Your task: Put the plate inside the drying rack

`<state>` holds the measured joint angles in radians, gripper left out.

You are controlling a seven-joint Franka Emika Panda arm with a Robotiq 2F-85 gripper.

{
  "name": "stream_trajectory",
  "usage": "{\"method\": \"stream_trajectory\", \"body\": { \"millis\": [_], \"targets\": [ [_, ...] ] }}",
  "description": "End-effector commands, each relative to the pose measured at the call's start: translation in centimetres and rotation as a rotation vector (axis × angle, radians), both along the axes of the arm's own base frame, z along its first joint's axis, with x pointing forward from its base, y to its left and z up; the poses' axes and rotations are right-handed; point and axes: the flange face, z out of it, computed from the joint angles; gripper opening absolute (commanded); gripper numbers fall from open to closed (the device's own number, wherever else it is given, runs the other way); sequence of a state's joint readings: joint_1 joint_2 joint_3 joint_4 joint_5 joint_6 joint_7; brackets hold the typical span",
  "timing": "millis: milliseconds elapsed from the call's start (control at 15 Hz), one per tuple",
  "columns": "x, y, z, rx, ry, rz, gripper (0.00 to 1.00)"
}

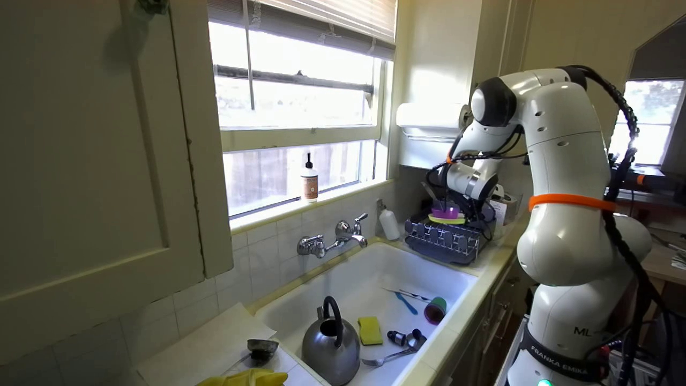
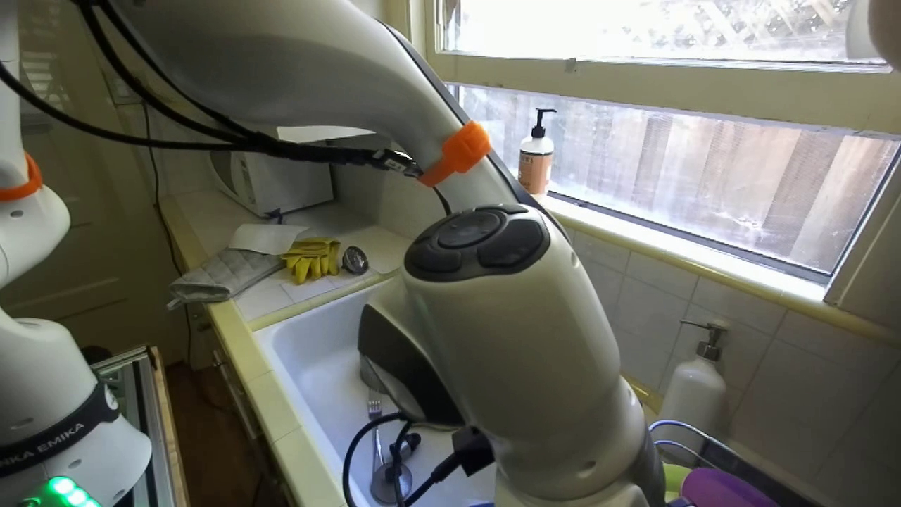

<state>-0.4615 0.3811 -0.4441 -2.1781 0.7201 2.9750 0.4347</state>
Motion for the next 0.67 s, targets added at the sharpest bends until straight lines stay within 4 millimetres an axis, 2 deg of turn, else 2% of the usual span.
{"method": "stream_trajectory", "body": {
  "millis": [0, 600],
  "targets": [
    [1.3, -0.9, -0.8, -0.014, -0.033, -0.030, 0.02],
    [4.3, -0.7, -3.5, 0.030, -0.088, -0.012, 0.02]
  ]
}}
